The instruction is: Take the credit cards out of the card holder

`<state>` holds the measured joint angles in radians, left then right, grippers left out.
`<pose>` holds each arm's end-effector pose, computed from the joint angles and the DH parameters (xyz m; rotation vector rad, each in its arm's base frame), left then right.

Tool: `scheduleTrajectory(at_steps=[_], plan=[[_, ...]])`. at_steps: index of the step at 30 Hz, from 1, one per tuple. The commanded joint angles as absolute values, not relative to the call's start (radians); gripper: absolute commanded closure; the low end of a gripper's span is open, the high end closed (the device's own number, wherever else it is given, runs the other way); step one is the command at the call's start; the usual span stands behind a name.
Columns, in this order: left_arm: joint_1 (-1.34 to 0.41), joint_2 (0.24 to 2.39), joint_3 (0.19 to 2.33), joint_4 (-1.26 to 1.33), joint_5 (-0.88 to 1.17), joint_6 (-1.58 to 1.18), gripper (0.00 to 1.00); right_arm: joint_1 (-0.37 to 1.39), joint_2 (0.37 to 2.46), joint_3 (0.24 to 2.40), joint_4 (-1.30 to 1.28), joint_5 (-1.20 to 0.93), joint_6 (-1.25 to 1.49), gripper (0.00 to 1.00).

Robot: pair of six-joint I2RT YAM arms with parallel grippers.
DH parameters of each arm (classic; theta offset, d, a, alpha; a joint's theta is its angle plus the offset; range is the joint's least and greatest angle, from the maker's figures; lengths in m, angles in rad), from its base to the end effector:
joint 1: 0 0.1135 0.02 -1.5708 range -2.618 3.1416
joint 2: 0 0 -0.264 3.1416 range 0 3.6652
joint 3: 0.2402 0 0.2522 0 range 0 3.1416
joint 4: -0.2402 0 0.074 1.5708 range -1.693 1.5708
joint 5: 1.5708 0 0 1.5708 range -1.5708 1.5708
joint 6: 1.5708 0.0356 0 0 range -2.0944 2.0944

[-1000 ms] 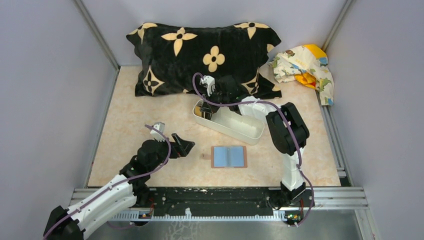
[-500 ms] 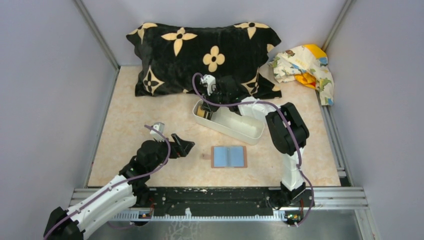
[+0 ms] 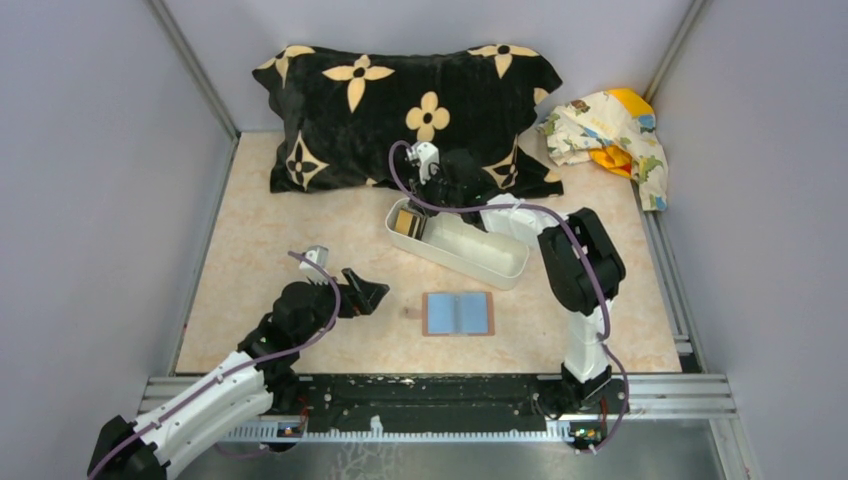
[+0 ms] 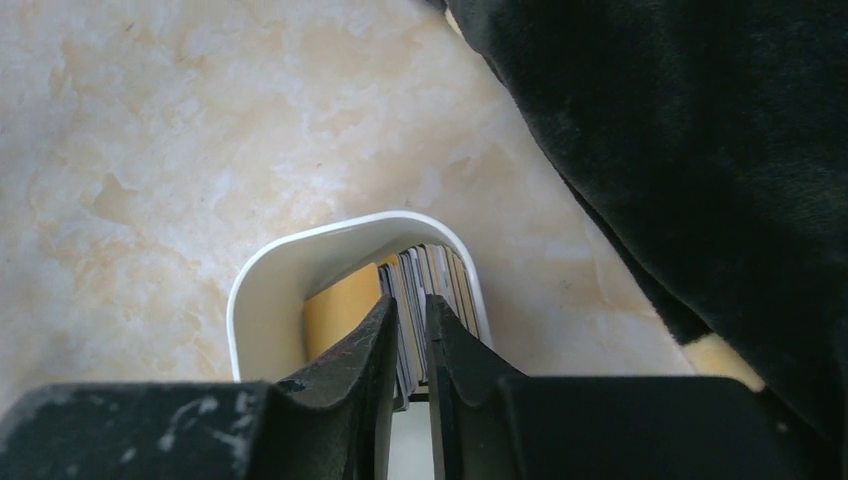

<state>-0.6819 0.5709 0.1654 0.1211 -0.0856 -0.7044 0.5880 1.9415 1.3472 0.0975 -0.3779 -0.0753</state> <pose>0.1197 -0.0933 0.1839 -0.0844 1.9472 -0.8688 0.3641 0.2585 0.2211 -0.9061 1.8998 0.7025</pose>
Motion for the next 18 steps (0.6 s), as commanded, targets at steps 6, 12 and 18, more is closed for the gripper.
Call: scheduleTrajectory(at_steps=[6, 12, 18], plan=[[-0.678, 0.555, 0.151, 0.140, -0.063, -0.698, 0.00, 0.584, 1.863, 1.299, 0.178, -0.297, -0.048, 1.00], [-0.678, 0.568, 0.163, 0.167, -0.041, -0.683, 0.00, 0.581, 1.669, 1.096, 0.308, -0.281, 0.003, 1.00], [-0.680, 0.700, 0.179, 0.289, 0.115, -0.688, 0.08, 0.581, 1.212, 0.762, 0.373, -0.254, 0.076, 0.99]])
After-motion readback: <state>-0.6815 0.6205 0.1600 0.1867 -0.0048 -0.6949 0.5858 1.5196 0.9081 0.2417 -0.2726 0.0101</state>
